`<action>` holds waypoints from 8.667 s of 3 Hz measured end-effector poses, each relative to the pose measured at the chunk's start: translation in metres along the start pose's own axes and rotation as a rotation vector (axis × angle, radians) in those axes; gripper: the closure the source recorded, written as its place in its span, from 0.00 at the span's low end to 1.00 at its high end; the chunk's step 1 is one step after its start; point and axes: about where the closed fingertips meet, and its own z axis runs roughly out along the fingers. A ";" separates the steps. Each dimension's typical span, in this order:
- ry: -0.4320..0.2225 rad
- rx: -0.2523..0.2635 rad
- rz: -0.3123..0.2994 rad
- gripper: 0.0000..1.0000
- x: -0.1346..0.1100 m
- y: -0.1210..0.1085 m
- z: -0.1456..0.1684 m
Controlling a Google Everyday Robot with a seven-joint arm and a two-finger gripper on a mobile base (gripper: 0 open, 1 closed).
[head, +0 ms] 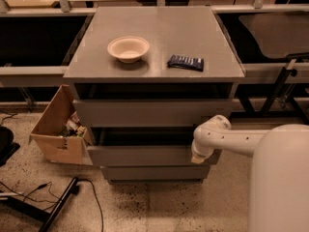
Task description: Open middle drawer
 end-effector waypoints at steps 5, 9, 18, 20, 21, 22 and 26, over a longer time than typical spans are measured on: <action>0.052 -0.050 0.037 1.00 0.029 0.024 -0.031; 0.087 -0.113 0.062 1.00 0.050 0.055 -0.042; 0.176 -0.279 0.108 0.47 0.055 0.133 -0.056; 0.197 -0.310 0.117 0.94 0.054 0.150 -0.063; 0.244 -0.352 0.144 1.00 0.070 0.181 -0.081; 0.248 -0.356 0.147 1.00 0.071 0.184 -0.081; 0.406 -0.614 0.349 0.98 0.149 0.354 -0.185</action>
Offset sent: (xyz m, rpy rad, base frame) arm -0.2524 -0.0500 0.0395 -0.1747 0.2760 -0.3191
